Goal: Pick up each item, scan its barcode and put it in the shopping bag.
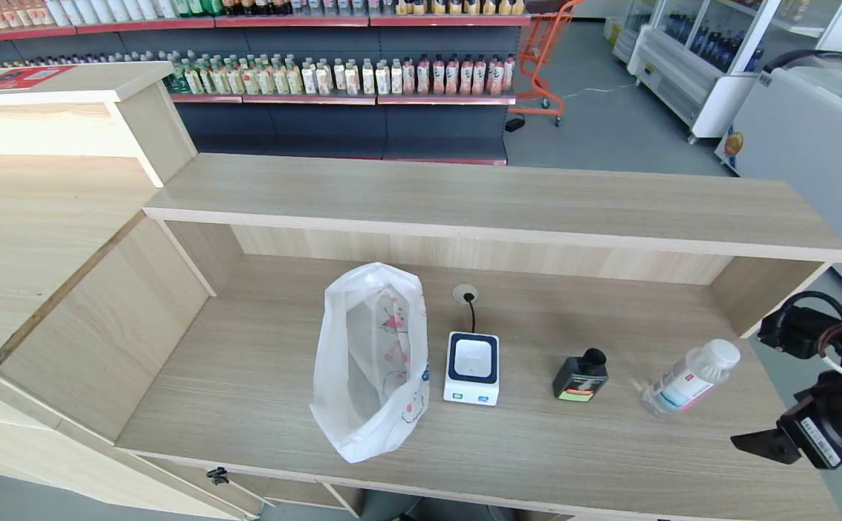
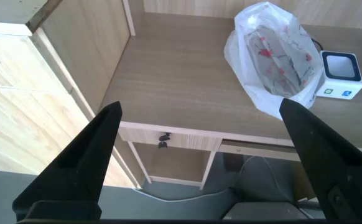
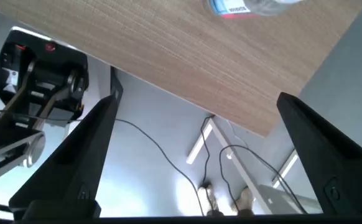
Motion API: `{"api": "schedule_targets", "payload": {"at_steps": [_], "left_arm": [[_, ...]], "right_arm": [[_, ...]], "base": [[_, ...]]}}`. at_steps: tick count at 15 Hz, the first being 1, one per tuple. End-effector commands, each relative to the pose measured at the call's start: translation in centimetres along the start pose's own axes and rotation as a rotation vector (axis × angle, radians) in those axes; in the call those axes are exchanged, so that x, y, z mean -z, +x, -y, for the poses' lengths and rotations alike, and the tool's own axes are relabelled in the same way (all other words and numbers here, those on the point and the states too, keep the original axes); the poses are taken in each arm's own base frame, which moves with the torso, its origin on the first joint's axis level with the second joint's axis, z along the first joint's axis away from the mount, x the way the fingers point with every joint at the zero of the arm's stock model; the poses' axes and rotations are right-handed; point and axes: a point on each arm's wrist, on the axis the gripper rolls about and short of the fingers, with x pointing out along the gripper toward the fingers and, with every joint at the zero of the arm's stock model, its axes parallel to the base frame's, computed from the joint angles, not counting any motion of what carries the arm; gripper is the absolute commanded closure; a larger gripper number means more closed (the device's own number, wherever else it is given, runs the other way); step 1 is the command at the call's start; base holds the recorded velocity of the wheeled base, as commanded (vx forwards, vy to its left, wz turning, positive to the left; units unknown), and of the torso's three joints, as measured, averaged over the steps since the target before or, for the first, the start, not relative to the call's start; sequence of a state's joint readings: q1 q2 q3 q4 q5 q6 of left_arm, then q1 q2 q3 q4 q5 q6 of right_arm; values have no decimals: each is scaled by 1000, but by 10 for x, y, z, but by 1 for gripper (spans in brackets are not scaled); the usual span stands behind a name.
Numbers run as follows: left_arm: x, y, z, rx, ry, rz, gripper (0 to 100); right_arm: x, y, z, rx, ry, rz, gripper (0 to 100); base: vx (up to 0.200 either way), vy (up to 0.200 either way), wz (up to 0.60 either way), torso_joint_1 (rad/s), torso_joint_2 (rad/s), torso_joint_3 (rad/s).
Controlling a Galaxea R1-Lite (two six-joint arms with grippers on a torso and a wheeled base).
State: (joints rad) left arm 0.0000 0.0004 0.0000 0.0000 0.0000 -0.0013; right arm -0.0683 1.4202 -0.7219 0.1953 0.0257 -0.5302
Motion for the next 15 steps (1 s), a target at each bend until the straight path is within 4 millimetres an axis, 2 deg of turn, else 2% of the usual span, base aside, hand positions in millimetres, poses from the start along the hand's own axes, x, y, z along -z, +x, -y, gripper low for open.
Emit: {"api": "schedule_targets", "payload": {"at_steps": [1, 3, 7, 9, 12, 15], "left_arm": [[0, 0, 0, 0, 0, 0, 0], [0, 0, 0, 0, 0, 0, 0], [0, 0, 0, 0, 0, 0, 0], [0, 0, 0, 0, 0, 0, 0], [0, 0, 0, 0, 0, 0, 0], [0, 0, 0, 0, 0, 0, 0]], "right_arm": [[7, 53, -3, -63, -98, -42, 0], [7, 75, 1, -68, -162, -2, 0], [0, 104, -1, -185, -177, 42, 0], [-9, 129, -3, -162, -209, 104, 0], [-10, 151, -4, -143, -277, 141, 0], [-21, 176, -19, -237, -332, 219, 0]], "base": [[0, 0, 0, 0, 0, 0], [0, 0, 0, 0, 0, 0], [0, 0, 0, 0, 0, 0], [0, 0, 0, 0, 0, 0], [0, 0, 0, 0, 0, 0], [0, 0, 0, 0, 0, 0]]}}
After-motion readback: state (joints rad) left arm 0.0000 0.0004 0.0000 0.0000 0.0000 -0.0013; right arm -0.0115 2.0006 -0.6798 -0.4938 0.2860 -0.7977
